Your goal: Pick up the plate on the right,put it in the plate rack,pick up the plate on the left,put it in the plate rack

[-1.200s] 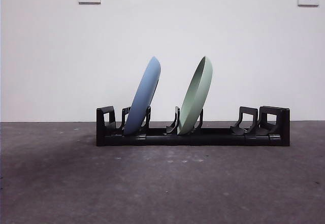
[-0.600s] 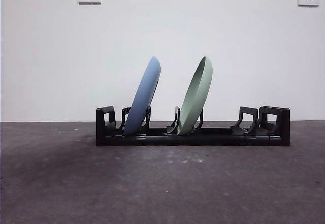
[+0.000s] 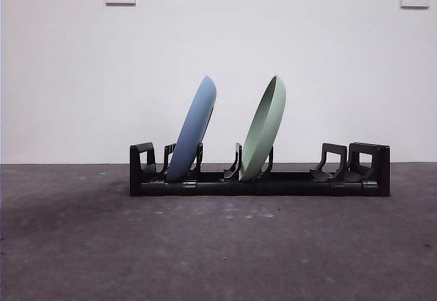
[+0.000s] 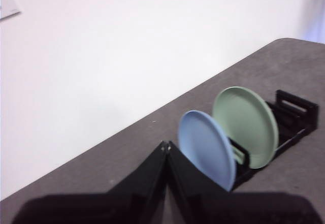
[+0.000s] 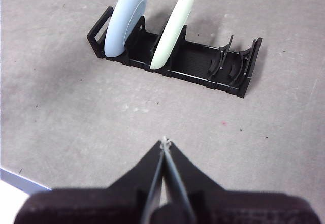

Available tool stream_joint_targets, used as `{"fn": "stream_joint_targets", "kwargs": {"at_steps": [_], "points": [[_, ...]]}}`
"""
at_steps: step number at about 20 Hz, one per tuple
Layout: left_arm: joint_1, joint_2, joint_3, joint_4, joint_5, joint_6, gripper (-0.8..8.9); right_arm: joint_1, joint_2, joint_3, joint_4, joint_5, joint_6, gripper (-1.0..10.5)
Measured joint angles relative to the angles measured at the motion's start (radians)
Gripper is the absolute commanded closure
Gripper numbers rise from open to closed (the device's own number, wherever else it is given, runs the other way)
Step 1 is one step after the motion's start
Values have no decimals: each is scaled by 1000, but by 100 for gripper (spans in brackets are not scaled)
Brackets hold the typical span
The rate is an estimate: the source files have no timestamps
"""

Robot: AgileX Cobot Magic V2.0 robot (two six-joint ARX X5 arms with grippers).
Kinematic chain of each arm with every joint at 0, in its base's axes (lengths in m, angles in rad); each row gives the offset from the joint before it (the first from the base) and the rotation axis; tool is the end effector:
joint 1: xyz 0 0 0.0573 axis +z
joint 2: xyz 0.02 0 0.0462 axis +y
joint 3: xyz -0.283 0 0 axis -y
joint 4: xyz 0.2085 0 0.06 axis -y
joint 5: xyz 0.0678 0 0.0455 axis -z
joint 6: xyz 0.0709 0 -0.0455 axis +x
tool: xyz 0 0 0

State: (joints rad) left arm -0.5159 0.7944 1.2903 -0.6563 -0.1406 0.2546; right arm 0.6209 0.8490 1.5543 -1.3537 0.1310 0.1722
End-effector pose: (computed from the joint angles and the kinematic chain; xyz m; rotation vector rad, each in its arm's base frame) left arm 0.1030 -0.0470 0.4353 0.3031 0.1043 -0.3923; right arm 0.0566 0.0291 0.4134 -0.0768 0.6459 0.4174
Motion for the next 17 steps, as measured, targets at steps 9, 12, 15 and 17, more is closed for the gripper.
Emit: {"fn": "stream_joint_targets", "kwargs": {"at_steps": [9, 12, 15, 17], "points": [[409, -138, -199, 259, 373, 77, 816, 0, 0, 0, 0, 0, 0, 943], [454, -270, -465, 521, 388, 47, 816, 0, 0, 0, 0, 0, 0, 942], [481, -391, -756, 670, 375, 3, 816, 0, 2, 0, 0, 0, 0, 943], [492, -467, -917, 692, 332, -26, 816, 0, 6, 0, 0, 0, 0, 943]]}}
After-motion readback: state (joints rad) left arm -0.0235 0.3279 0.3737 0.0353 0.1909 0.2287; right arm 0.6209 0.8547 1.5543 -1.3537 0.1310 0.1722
